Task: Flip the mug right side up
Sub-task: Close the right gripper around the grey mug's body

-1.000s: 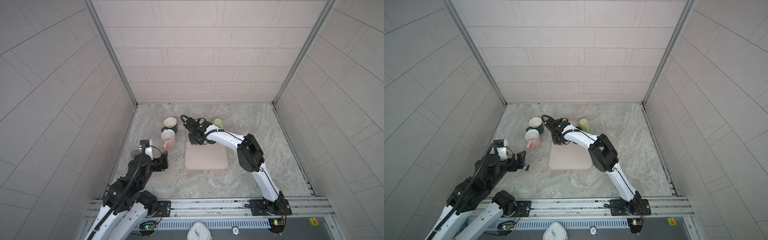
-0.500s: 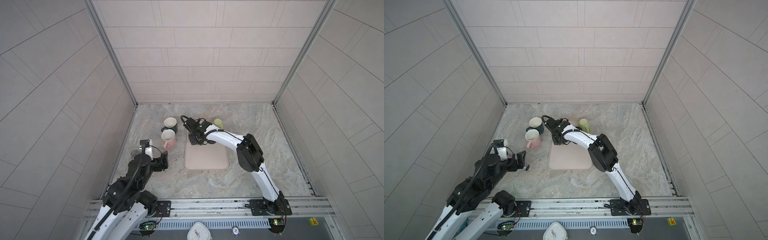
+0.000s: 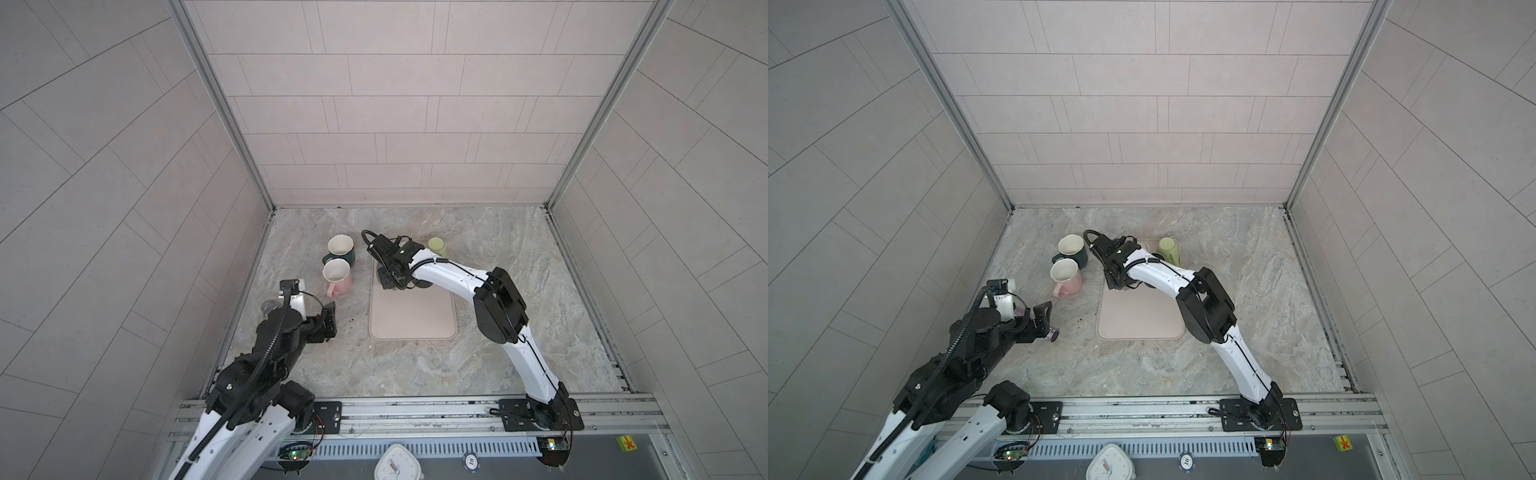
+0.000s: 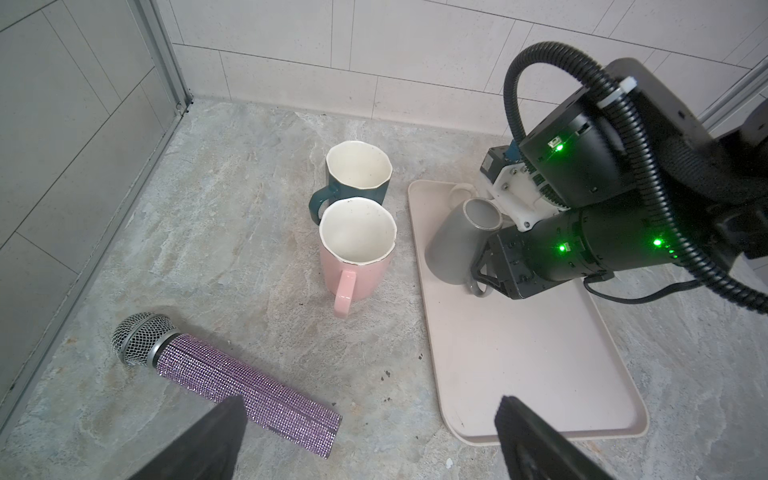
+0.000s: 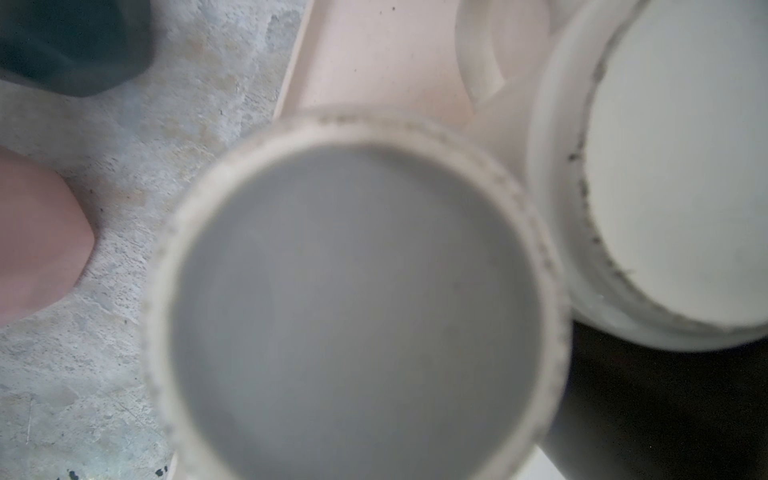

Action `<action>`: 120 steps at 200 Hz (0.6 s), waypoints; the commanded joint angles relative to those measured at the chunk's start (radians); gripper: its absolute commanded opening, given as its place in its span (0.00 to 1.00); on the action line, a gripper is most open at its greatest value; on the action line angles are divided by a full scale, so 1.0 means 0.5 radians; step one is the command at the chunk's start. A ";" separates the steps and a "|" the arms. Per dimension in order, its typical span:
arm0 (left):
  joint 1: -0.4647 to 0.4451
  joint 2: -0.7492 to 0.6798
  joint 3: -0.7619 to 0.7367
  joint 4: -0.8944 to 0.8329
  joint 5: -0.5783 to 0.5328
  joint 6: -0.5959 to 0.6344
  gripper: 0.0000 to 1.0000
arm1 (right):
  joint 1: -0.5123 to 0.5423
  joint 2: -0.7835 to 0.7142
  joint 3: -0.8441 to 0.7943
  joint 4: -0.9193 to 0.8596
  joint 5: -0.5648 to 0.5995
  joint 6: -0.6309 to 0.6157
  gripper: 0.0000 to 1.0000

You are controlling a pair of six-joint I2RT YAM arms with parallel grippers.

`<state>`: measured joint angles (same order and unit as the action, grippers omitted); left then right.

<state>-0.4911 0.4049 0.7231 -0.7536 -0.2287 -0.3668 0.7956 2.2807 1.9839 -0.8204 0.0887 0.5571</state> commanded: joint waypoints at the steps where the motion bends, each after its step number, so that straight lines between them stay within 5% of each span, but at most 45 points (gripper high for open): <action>1: 0.001 0.010 -0.020 0.024 -0.009 -0.010 1.00 | -0.008 -0.050 0.049 -0.056 0.020 0.003 0.27; 54: 0.001 0.013 -0.020 0.024 -0.006 -0.009 1.00 | -0.007 -0.043 0.047 -0.059 0.011 0.014 0.14; 78: 0.000 0.014 -0.023 0.025 -0.006 -0.009 1.00 | -0.011 -0.055 0.046 -0.073 -0.007 0.007 0.00; 120: 0.003 0.021 -0.021 0.024 -0.002 -0.009 1.00 | -0.035 -0.169 0.003 -0.087 -0.122 -0.047 0.00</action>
<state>-0.4911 0.4095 0.7227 -0.7532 -0.2283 -0.3664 0.7906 2.2753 1.9839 -0.8326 0.0700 0.5522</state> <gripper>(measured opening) 0.992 0.145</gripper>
